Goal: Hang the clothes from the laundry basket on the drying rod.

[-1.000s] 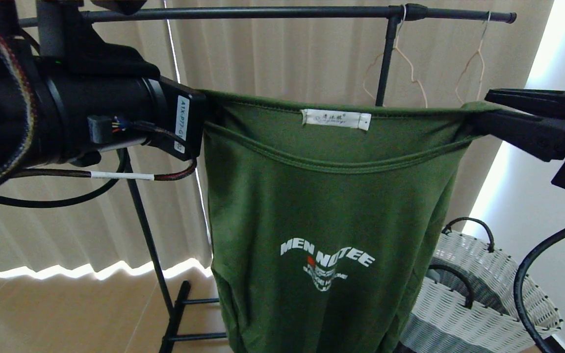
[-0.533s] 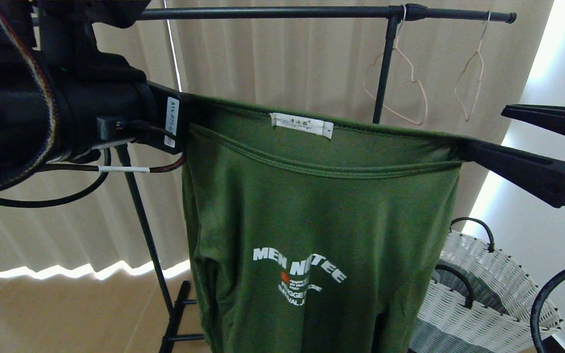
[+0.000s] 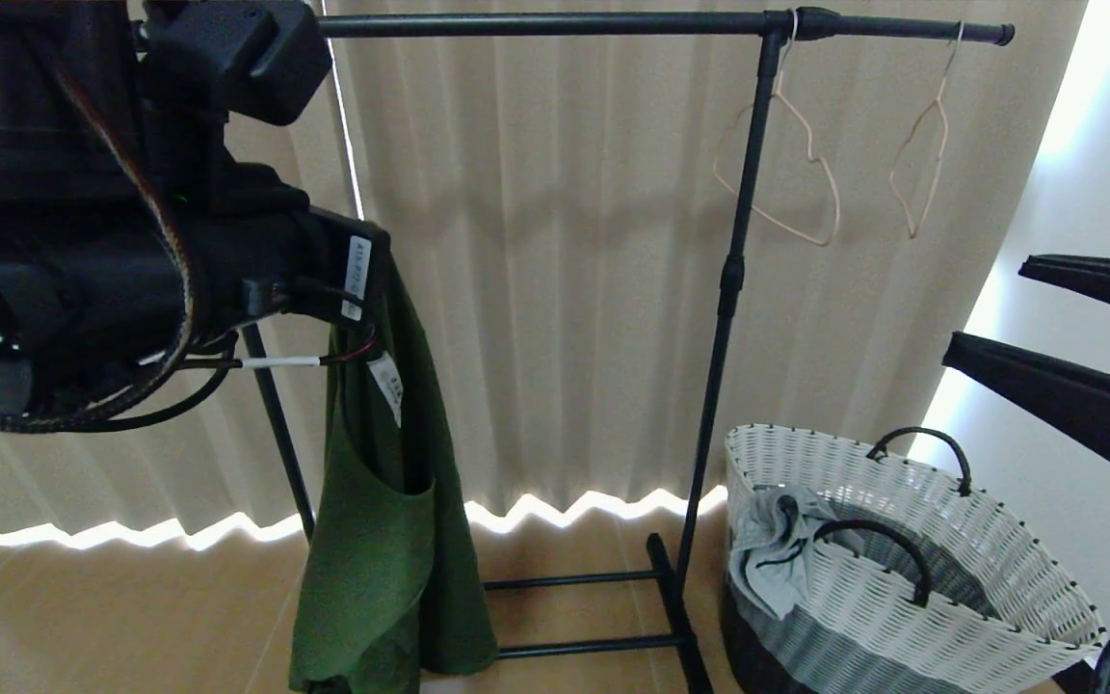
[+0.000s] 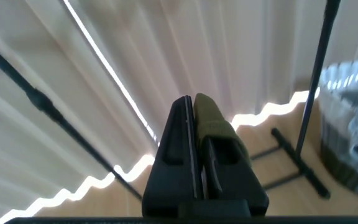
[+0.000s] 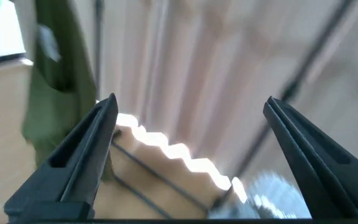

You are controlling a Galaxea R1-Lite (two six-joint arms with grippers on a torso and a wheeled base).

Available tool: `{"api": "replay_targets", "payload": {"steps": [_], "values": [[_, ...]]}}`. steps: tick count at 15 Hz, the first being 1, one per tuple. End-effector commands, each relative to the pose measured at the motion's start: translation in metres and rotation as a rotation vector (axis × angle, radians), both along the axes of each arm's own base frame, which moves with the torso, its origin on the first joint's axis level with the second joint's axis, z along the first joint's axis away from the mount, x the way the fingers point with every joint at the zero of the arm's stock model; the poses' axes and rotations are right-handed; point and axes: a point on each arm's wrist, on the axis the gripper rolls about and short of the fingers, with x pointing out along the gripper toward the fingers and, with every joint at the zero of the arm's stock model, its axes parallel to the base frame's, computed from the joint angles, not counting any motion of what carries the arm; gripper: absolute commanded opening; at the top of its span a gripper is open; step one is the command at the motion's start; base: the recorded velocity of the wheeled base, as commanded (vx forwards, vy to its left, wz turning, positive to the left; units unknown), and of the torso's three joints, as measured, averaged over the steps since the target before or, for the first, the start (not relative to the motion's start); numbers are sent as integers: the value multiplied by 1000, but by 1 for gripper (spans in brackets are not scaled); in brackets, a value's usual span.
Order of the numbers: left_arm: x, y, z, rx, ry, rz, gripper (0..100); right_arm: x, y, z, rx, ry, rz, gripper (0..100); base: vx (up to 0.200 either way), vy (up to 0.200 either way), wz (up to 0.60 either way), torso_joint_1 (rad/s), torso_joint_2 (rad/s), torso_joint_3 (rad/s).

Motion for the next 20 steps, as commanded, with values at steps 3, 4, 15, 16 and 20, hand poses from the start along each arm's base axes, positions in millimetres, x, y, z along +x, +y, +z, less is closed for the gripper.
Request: {"api": "replay_targets", "payload": {"steps": [3,4,15,16,20], "values": [[-32,41,-17,23,25,52,0,-12,-35,-20,-107,139,-364,100,0,0,0,0,0,0],[-38,49,-19,27,23,65,0,-16,-38,-23,-111,138,-408,100,0,0,0,0,0,0],[-65,77,-22,18,-2,3,0,-36,-50,-75,-101,14,-496,100,0,0,0,0,0,0],[-66,77,-24,18,1,-4,0,-34,-50,-76,-103,20,-500,100,0,0,0,0,0,0],[-70,82,-27,6,8,-33,0,-31,-54,-77,-103,34,-549,100,0,0,0,144,-246,-192]]}}
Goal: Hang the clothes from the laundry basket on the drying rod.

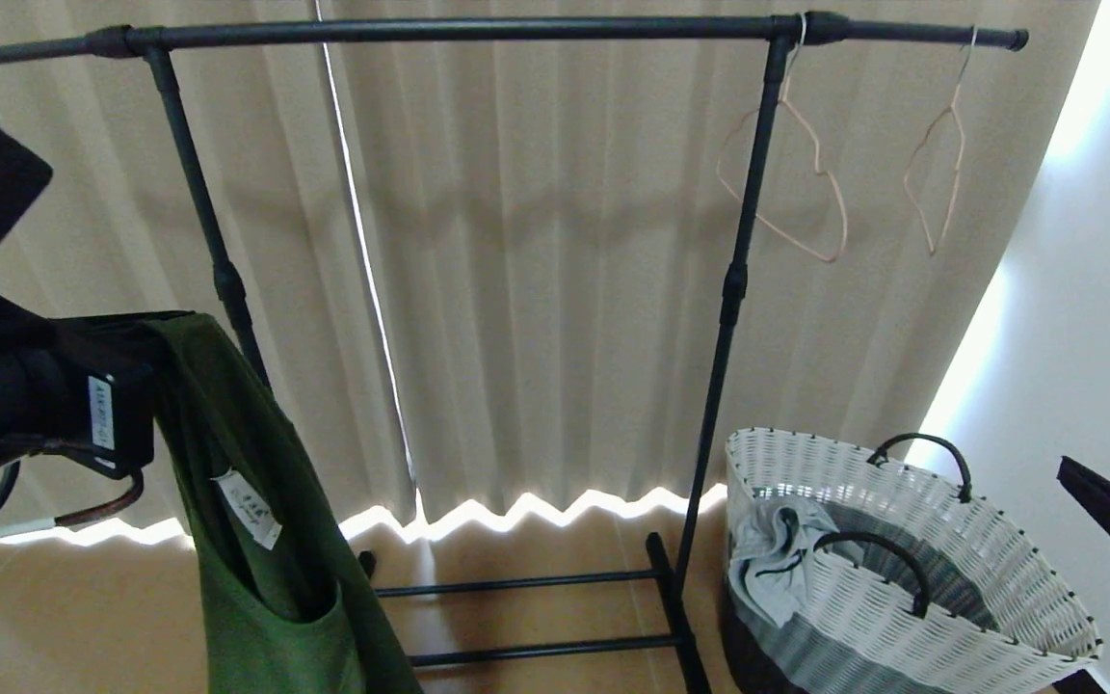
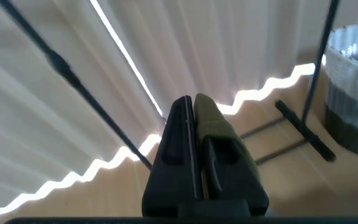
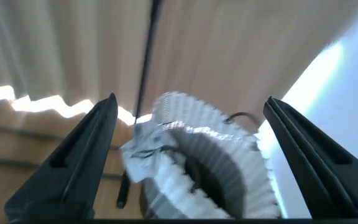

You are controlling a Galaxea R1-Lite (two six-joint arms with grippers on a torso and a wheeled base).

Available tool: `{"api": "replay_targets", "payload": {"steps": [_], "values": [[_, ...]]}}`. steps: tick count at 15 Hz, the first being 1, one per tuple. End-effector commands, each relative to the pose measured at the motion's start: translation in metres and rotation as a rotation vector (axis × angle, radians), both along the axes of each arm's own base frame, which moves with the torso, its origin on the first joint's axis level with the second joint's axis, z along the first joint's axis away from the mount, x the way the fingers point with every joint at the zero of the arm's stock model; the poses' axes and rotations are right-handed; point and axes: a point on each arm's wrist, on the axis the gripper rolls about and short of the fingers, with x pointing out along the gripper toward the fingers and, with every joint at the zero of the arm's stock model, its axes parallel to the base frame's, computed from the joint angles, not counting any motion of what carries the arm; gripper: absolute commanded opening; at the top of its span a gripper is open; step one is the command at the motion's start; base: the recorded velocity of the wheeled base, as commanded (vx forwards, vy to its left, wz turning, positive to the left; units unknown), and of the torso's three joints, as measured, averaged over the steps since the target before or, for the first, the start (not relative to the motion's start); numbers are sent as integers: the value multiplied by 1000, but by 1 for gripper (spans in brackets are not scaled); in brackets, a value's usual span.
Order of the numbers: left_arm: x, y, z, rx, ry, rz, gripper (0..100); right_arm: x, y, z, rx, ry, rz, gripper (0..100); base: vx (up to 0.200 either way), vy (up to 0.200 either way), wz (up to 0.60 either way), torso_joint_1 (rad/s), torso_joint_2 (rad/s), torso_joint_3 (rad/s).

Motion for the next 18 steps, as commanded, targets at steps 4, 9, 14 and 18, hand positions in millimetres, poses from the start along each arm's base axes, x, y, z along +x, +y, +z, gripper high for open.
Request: {"api": "replay_targets", "payload": {"steps": [4,9,14,18], "values": [[-2,2,-2,-3,2,0,0,1,-2,0,0,2,-24,100,0,0,0,95,-521,-248],[-5,3,-16,10,17,-5,0,1,-2,0,0,2,-23,100,0,0,0,285,-479,-254],[-9,5,-14,5,5,-2,0,1,-2,0,1,2,-21,100,0,0,0,246,-502,-256],[-17,10,-19,6,0,-1,0,-4,-3,-2,4,-7,-22,100,0,0,0,245,-515,-268]]}}
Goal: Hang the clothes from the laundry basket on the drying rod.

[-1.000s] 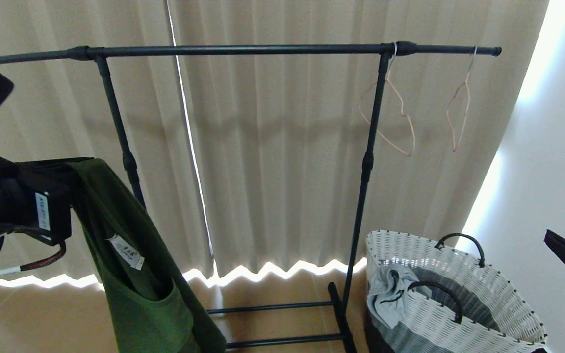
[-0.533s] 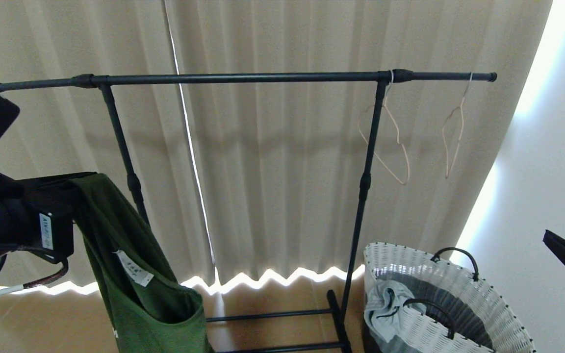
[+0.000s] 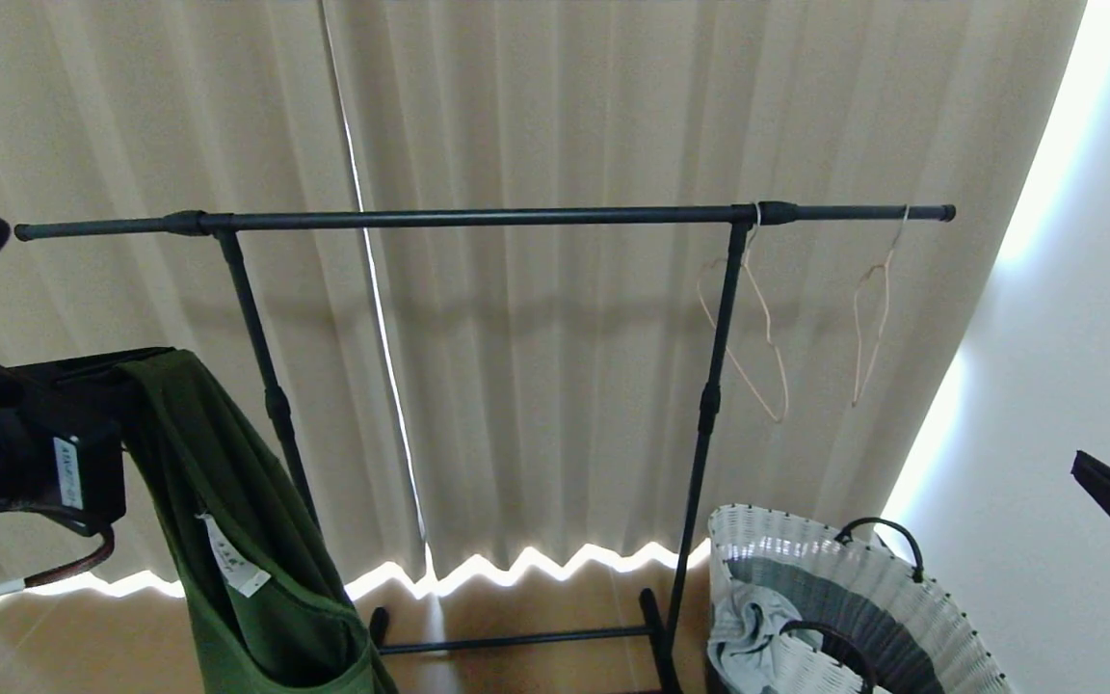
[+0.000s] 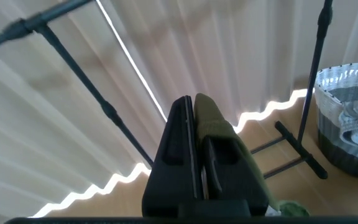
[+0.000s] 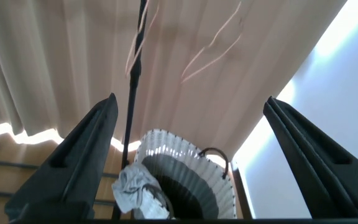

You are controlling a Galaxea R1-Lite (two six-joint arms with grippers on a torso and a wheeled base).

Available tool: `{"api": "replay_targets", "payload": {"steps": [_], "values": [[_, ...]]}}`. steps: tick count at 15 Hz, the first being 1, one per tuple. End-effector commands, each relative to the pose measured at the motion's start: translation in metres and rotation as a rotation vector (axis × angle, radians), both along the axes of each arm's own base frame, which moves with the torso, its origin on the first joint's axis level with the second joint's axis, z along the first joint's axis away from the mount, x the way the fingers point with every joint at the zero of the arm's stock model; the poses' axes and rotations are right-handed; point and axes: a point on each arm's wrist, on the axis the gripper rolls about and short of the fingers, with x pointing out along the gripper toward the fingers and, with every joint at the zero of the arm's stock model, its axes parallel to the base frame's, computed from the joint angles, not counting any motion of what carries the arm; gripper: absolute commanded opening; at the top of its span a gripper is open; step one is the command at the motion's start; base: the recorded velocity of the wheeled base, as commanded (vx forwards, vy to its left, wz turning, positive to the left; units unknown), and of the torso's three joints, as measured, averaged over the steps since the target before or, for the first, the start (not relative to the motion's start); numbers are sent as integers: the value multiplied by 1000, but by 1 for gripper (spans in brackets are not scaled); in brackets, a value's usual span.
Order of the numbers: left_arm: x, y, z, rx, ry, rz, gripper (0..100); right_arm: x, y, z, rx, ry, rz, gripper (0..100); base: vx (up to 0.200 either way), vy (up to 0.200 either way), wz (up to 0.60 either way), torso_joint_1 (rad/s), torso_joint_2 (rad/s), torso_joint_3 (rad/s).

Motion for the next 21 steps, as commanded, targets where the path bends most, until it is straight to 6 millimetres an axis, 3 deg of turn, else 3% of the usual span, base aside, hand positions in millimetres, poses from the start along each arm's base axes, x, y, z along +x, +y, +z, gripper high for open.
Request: {"api": "replay_targets", "payload": {"steps": [1,3,9,13,15,21], "values": [[-7,4,0,-7,-14,4,0,-7,-1,-7,-2,3,0,100,0,0,0,163,-344,-183],[-11,10,1,-13,-25,25,0,-9,-1,-7,-4,4,-1,100,0,0,0,68,-141,-73],[-20,21,-31,-28,-38,79,0,4,-2,0,-7,67,-26,100,0,0,0,0,0,0],[-31,24,-41,-42,-34,4,0,8,-2,5,-7,62,-31,100,0,0,0,0,0,0],[-37,26,-44,-53,-36,-42,0,8,-2,10,-4,46,-31,100,200,-200,0,5,2,7],[-37,26,-45,-44,-33,-44,0,9,-2,14,-5,35,-31,100,200,0,0,3,-2,0]]}}
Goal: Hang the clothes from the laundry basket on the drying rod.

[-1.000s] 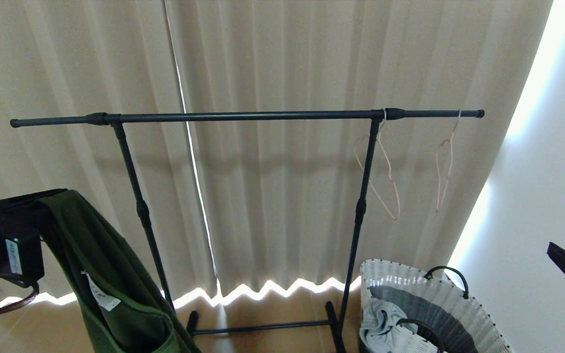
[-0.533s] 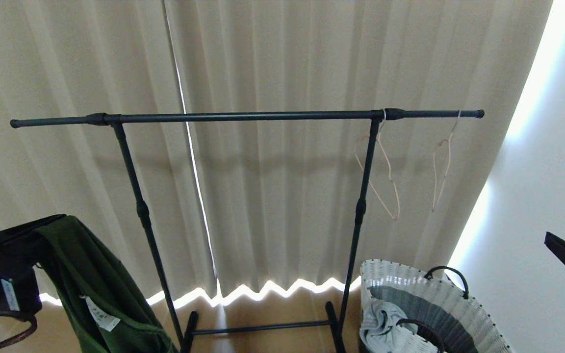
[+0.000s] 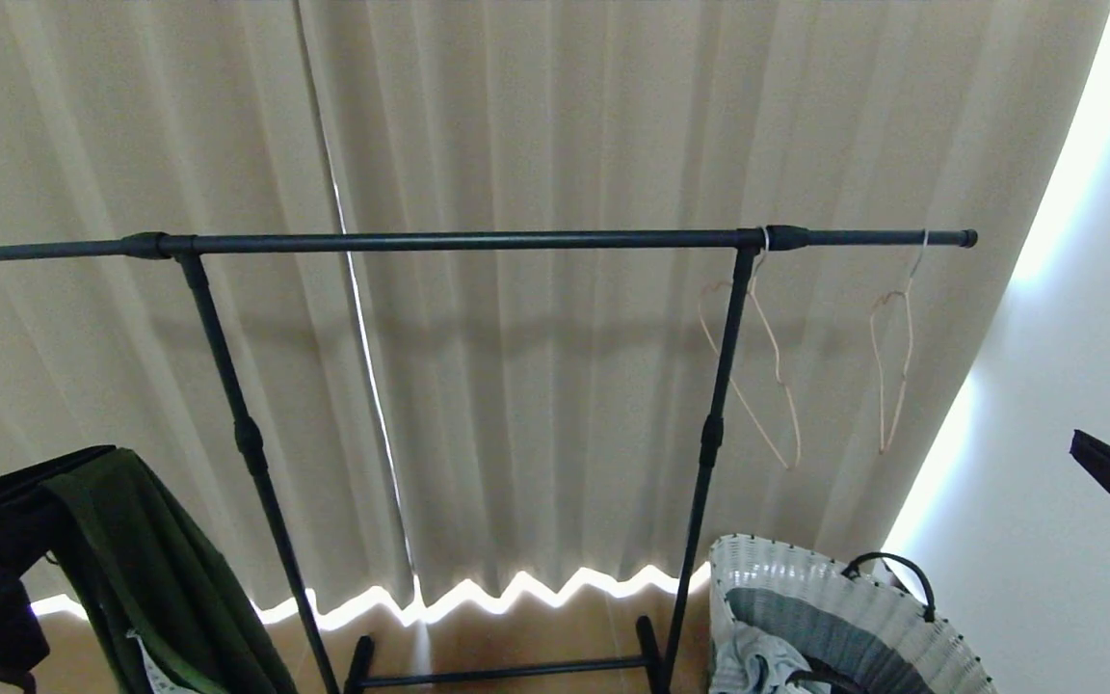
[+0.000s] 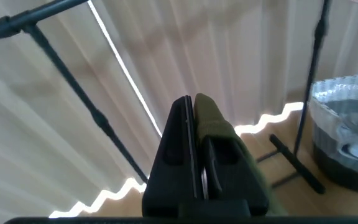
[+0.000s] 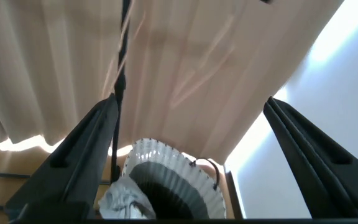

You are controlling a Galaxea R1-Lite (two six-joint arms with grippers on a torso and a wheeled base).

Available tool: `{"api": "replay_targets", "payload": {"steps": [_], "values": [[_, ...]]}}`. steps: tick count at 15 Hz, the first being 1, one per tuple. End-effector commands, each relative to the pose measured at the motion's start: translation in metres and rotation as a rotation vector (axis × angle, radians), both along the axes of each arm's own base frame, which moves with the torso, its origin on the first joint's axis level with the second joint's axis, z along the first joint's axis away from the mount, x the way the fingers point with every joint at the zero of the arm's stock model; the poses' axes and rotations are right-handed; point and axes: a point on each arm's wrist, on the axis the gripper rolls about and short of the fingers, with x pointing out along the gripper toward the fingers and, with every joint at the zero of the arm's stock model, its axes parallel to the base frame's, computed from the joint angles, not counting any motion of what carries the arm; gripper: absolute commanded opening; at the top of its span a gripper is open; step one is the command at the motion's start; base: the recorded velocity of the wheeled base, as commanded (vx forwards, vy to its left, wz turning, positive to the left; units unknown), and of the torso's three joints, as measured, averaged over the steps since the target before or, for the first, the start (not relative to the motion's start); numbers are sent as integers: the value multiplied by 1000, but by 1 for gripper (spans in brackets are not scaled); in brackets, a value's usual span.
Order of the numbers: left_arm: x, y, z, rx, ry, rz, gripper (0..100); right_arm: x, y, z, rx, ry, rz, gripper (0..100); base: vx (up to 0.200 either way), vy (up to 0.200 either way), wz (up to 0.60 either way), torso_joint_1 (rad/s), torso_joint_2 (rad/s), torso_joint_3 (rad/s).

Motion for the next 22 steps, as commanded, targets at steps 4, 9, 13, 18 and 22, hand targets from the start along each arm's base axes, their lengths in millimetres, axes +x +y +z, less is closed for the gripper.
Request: {"api": "replay_targets", "payload": {"steps": [4,9,13,18,22], "values": [[-1,0,-4,7,7,-2,0,-1,0,-3,-7,40,-1,100,150,0,0,5,-1,-3],[2,0,5,-25,-62,14,0,-1,0,1,-9,59,-6,100,0,0,0,0,0,0],[13,3,2,91,-49,58,0,-3,-2,-2,-13,114,-20,100,0,0,0,0,0,0],[19,1,2,100,-34,52,0,-3,-3,-2,-13,117,-27,100,120,-120,0,-1,0,3],[21,0,0,104,-22,53,0,-2,-3,-1,-12,116,-24,100,200,-200,0,10,3,0]]}}
